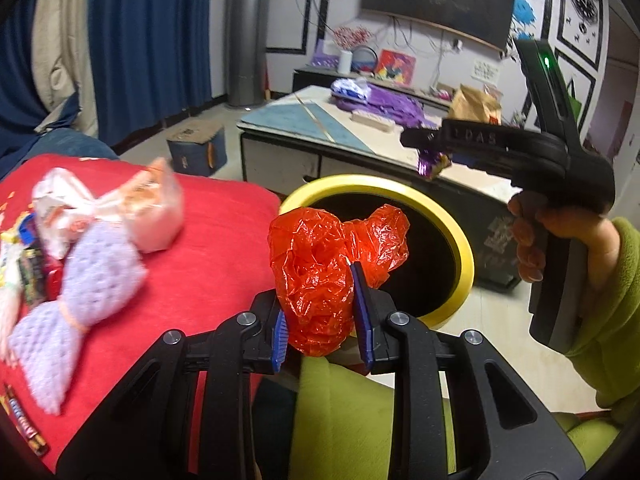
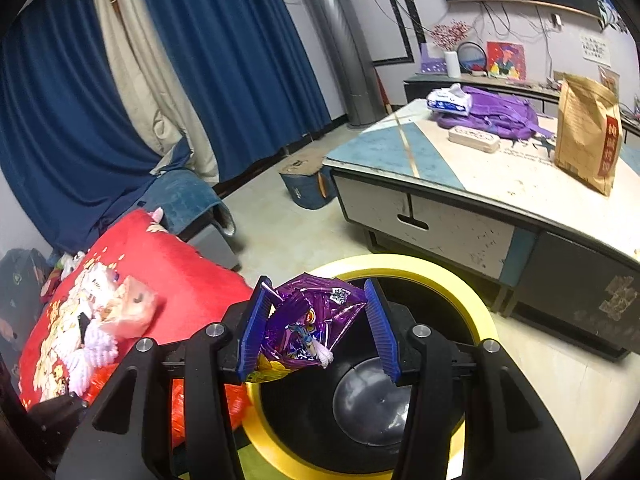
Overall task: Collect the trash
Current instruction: 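Carry both items over the yellow bin and open both tools to drop them, then move both tools back over the bedspread toward the white foam nets, then grasp a white foam net with the left tool while the right tool grasps another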
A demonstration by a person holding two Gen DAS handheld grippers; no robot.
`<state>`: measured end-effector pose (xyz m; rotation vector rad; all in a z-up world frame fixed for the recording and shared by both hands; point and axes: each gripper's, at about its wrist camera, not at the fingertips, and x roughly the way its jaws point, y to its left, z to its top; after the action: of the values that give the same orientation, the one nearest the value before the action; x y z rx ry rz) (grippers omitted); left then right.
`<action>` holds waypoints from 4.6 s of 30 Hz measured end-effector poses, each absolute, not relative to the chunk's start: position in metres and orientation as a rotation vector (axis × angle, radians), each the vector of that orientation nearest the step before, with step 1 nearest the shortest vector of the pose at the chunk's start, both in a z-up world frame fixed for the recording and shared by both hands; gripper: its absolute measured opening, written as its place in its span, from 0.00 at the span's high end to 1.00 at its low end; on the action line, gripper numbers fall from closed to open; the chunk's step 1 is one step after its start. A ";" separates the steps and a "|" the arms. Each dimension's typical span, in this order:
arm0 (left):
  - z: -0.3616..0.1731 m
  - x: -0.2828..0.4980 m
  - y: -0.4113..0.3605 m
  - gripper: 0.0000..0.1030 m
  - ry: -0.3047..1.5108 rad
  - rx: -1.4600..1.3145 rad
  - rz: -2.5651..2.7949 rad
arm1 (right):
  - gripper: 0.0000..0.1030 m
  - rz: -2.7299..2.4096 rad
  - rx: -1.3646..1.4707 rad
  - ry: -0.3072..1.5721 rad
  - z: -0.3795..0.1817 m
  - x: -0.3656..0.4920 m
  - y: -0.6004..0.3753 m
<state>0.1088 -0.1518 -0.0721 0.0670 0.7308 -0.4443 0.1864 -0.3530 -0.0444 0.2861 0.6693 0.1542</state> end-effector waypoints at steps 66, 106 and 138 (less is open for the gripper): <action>-0.021 0.107 -0.063 0.10 0.487 -0.118 -0.130 | 0.21 0.306 0.213 0.564 -0.010 0.158 -0.283; -0.046 0.103 0.115 0.10 0.582 -0.322 0.207 | 0.21 0.617 0.091 0.793 -0.050 0.168 -0.099; -0.055 0.111 0.123 0.89 0.712 -0.403 0.056 | 0.83 0.692 0.056 0.750 -0.038 0.145 -0.105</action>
<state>0.1115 0.1234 -0.0550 -0.4029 0.7121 0.0556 0.1448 -0.1054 -0.0376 0.0561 0.7502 0.6917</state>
